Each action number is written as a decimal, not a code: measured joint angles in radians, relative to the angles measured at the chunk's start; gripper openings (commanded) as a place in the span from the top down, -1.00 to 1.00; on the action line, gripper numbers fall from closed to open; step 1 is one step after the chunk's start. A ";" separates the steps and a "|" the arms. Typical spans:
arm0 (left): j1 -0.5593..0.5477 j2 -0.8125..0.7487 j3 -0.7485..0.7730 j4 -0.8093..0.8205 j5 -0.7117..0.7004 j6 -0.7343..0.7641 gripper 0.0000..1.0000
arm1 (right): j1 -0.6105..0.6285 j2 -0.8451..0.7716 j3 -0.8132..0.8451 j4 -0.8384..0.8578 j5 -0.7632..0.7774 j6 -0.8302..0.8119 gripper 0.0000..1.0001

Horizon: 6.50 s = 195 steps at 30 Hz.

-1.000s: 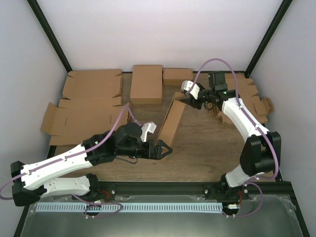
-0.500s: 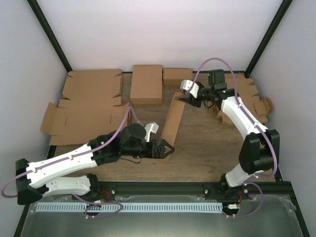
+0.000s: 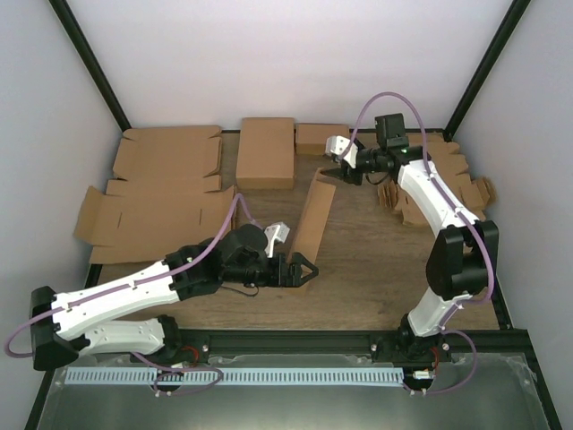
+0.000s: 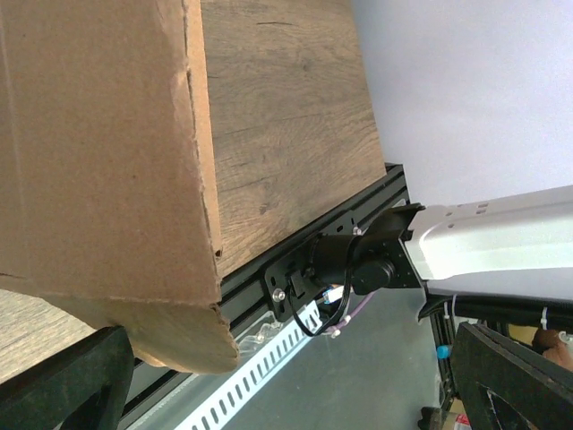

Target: Fold the paper box

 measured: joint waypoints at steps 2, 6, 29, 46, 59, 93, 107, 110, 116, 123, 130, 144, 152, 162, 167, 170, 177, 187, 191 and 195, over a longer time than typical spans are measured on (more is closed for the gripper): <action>0.001 0.002 -0.001 0.003 0.000 -0.005 -1.00 | 0.000 0.012 0.019 -0.034 -0.017 -0.018 0.14; 0.002 0.002 -0.002 0.009 0.001 -0.007 -1.00 | 0.000 0.023 0.039 -0.088 -0.035 -0.049 0.17; 0.147 0.043 -0.014 0.016 0.125 0.053 -1.00 | -0.009 -0.050 -0.014 -0.085 0.014 0.063 0.99; 0.662 0.240 0.260 -0.119 0.232 0.463 -1.00 | 0.008 -0.182 -0.166 0.066 0.328 0.889 0.99; 0.725 0.295 0.299 -0.114 0.180 0.615 -0.99 | 0.125 -0.267 -0.168 -0.057 0.570 1.193 0.99; 0.814 0.288 0.318 -0.192 0.086 0.816 -0.21 | 0.172 -0.180 -0.112 -0.004 0.634 1.357 0.98; 0.816 0.297 0.348 -0.194 0.006 0.867 -0.17 | 0.175 -0.190 -0.216 0.076 0.622 1.409 0.68; 0.826 0.308 0.362 -0.192 -0.002 0.882 -0.13 | 0.178 -0.189 -0.235 0.055 0.627 1.397 0.74; 0.847 0.316 0.382 -0.191 0.004 0.898 -0.11 | 0.179 -0.188 -0.235 0.052 0.648 1.371 0.90; 0.848 0.320 0.388 -0.195 0.063 0.900 -0.12 | 0.179 -0.187 -0.233 0.040 0.653 1.376 0.75; 0.848 0.321 0.373 -0.202 0.108 0.905 -0.12 | 0.179 -0.187 -0.224 0.019 0.660 1.372 0.73; 0.848 0.317 0.359 -0.231 0.136 0.909 -0.13 | 0.179 -0.180 -0.175 -0.014 0.680 1.344 0.99; 0.848 0.257 0.331 -0.239 0.133 0.908 -0.40 | 0.180 -0.170 -0.171 -0.019 0.681 1.344 0.99; 0.848 0.144 0.266 -0.246 0.218 0.870 -0.30 | 0.181 -0.169 -0.171 -0.015 0.684 1.313 0.99; 0.844 0.082 0.196 -0.248 0.251 0.836 -0.20 | 0.183 -0.165 -0.171 -0.007 0.687 1.288 0.99; 0.835 0.072 0.165 -0.251 0.246 0.827 -0.19 | 0.183 -0.164 -0.171 -0.004 0.686 1.284 0.99; 0.792 0.077 0.108 -0.230 0.208 0.797 -0.19 | 0.184 -0.163 -0.171 0.000 0.686 1.284 0.98; 0.779 0.129 0.019 -0.127 0.185 0.727 -0.34 | 0.185 -0.162 -0.171 0.000 0.685 1.285 0.93; 0.779 0.155 -0.020 -0.069 0.184 0.682 -0.22 | 0.185 -0.162 -0.171 0.000 0.680 1.284 0.88; 0.780 0.199 -0.027 -0.012 0.206 0.648 -0.05 | 0.185 -0.162 -0.171 -0.001 0.679 1.281 0.89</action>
